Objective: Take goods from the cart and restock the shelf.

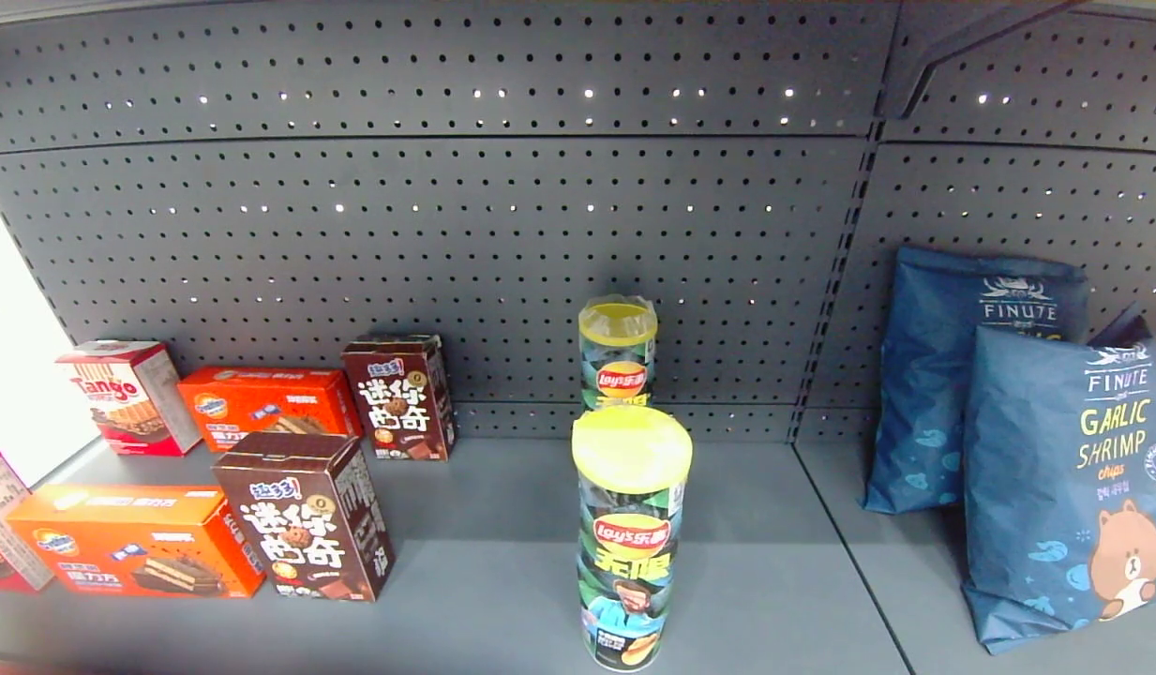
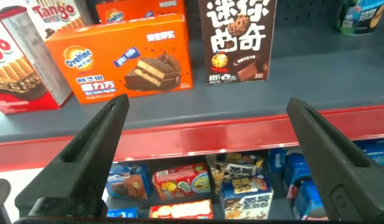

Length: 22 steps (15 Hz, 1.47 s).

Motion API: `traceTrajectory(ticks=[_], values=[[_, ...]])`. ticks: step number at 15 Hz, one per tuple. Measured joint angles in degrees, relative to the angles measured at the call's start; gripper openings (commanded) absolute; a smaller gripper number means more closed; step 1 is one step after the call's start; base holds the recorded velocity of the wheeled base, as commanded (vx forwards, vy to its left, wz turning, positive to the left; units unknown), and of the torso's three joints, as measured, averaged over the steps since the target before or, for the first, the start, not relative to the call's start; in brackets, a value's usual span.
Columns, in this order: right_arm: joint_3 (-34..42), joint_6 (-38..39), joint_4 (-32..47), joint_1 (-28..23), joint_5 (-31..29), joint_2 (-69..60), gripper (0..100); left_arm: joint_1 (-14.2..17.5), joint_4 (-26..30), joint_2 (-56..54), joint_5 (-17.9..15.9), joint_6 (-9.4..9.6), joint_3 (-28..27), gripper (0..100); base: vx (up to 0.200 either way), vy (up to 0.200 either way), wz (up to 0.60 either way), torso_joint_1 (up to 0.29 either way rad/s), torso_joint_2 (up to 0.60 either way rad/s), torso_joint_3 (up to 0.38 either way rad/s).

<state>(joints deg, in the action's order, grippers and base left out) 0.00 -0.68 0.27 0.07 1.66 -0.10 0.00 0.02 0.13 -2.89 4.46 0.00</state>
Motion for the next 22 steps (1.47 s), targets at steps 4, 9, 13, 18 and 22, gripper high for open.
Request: traceTrajectory(ticks=[4,9,13,18,22], values=[[0.00,0.00,0.00,-0.02,-0.02,0.02,100,0.00,-0.02,-0.02,0.07,-3.07,0.00,100,0.000,0.000,0.00,0.000,0.00,0.000],[0.00,0.02,-0.05,0.02,-0.02,0.02,100,0.00,-0.10,-0.04,0.16,-3.24,0.00,100,-0.040,0.000,0.00,0.000,0.00,0.000],[0.00,0.02,0.06,0.00,0.00,0.02,100,0.00,-0.02,-0.04,0.02,-3.02,0.00,100,0.000,0.100,0.00,0.000,0.00,0.000],[0.00,0.04,0.02,0.02,-0.02,0.02,100,0.00,-0.02,-0.09,0.07,-3.07,0.00,100,0.000,0.000,0.00,0.000,0.00,0.000],[0.00,0.04,0.09,0.02,-0.02,0.02,100,0.00,-0.02,-0.11,0.10,-3.13,0.00,100,0.000,0.000,0.00,0.000,0.00,0.000]])
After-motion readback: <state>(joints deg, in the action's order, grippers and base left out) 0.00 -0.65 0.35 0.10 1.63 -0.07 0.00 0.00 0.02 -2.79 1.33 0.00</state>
